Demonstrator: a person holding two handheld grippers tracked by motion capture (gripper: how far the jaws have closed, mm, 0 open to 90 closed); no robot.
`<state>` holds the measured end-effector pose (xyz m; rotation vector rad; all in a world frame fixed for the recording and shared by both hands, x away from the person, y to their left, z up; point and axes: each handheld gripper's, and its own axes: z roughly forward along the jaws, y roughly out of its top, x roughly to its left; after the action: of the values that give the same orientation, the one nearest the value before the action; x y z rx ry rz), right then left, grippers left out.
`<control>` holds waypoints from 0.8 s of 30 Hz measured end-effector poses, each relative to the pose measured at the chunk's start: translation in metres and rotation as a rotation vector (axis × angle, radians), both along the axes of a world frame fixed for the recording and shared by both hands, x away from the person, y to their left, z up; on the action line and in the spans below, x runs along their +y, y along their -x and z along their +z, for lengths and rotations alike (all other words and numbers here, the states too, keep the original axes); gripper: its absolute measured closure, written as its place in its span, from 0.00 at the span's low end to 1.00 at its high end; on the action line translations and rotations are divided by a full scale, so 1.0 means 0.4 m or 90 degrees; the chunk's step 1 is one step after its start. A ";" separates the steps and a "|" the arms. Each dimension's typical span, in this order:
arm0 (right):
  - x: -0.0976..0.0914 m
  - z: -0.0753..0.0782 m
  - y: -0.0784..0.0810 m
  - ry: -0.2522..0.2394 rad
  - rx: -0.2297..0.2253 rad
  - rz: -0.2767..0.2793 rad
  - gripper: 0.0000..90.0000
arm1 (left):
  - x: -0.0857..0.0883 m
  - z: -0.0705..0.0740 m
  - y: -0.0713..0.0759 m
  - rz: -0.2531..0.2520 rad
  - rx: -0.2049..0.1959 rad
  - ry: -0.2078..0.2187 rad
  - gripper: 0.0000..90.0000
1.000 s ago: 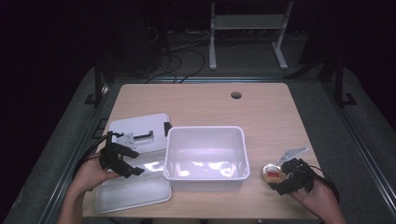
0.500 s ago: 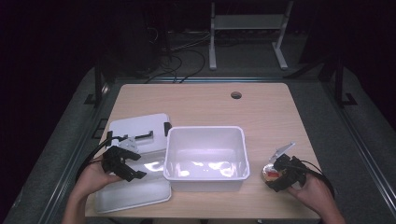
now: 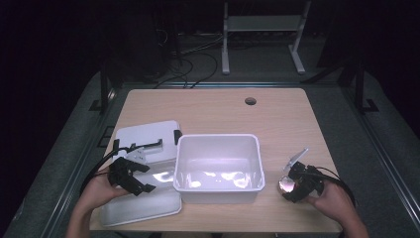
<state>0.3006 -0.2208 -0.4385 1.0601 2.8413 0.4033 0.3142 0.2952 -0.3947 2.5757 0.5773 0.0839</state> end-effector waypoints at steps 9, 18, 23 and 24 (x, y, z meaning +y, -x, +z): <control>-0.011 0.017 -0.006 -0.008 0.003 0.006 0.22 | 0.003 -0.005 0.001 -0.003 0.006 0.003 0.27; -0.010 0.052 -0.015 0.001 0.019 0.031 0.22 | 0.006 -0.004 0.001 -0.005 0.008 0.008 0.27; 0.000 0.090 -0.028 0.023 0.032 0.063 0.22 | 0.007 -0.004 0.000 -0.008 0.011 0.007 0.27; 0.004 0.100 -0.030 0.030 0.033 0.070 0.22 | 0.008 -0.004 0.001 -0.008 0.012 0.008 0.27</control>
<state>0.3128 -0.2194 -0.3986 0.9218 2.9493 0.3203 0.3140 0.2983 -0.3963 2.5700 0.5667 0.0510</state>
